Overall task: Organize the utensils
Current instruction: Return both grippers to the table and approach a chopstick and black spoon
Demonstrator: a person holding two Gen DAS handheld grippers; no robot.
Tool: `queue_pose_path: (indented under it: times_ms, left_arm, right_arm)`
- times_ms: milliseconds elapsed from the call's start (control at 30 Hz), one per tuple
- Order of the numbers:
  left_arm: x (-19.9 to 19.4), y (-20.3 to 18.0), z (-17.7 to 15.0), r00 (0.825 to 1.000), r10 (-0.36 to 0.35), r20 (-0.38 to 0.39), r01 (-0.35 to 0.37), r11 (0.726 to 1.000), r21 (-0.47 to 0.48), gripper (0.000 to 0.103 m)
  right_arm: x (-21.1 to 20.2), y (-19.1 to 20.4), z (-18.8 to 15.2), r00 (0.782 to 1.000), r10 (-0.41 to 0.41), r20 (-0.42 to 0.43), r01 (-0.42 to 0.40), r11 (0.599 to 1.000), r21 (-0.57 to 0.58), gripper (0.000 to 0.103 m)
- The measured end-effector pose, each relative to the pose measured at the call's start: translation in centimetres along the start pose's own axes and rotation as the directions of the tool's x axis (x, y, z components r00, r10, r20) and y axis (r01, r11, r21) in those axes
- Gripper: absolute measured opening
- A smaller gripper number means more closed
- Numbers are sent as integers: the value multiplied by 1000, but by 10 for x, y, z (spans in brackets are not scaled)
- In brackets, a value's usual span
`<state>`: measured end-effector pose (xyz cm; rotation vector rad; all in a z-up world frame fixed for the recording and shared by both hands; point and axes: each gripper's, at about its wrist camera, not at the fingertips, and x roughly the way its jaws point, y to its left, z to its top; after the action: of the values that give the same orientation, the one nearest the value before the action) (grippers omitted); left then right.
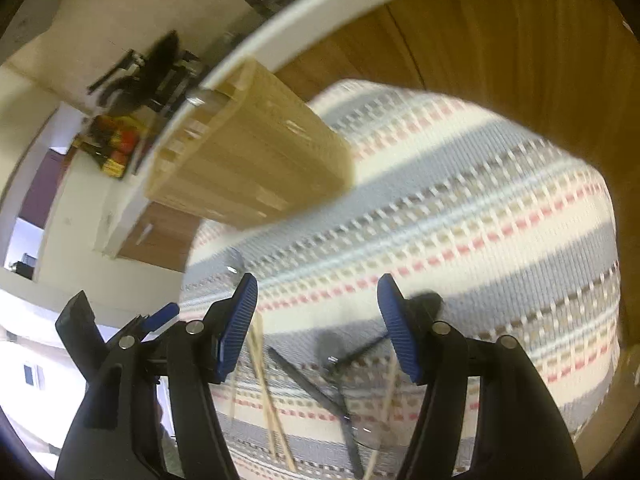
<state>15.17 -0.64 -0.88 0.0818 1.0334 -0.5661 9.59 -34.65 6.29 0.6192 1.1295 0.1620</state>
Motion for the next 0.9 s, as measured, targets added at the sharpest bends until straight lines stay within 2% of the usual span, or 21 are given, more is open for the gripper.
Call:
queue_pose_path:
  times_ms: [67,267,400,467,600,700,867,900]
  left_arm:
    - [9,-4,-5,999,-18,-30,18,1000,12,56]
    - [32,-17,-14,995,11,-97,-6,999,51,45]
    - [42,-24,-17,990,58,-125,-47,995,86,36]
    - [48,-27,-20,987,76,-139,-62,993,103,35]
    - [51,-37,-22,983,136,-122,-118,982,145,35]
    - [54,-45,-23,979,172,-108,-154,975,158,34]
    - [58,-48,-18,978,183,-104,-168,977,132,26]
    - [59,-47,-16,976,192,-101,-178,976,127,18]
  right_arm:
    - [7,-5,-9,999,-25,-26,25,1000,5,59]
    - [32,-14,-29,987,-121,-108,123,992,10,59]
    - [44,-22,-34,980,-148,-131,154,987,40,57]
    - [49,-21,-32,978,-162,-132,168,985,39,54]
    - [62,-6,-24,964,-241,-115,240,971,-19,52]
    - [70,5,-18,949,-295,-112,287,954,-81,46]
    - [85,25,-12,924,-370,-99,351,922,-165,43]
    - [87,27,-10,923,-372,-101,352,920,-173,42]
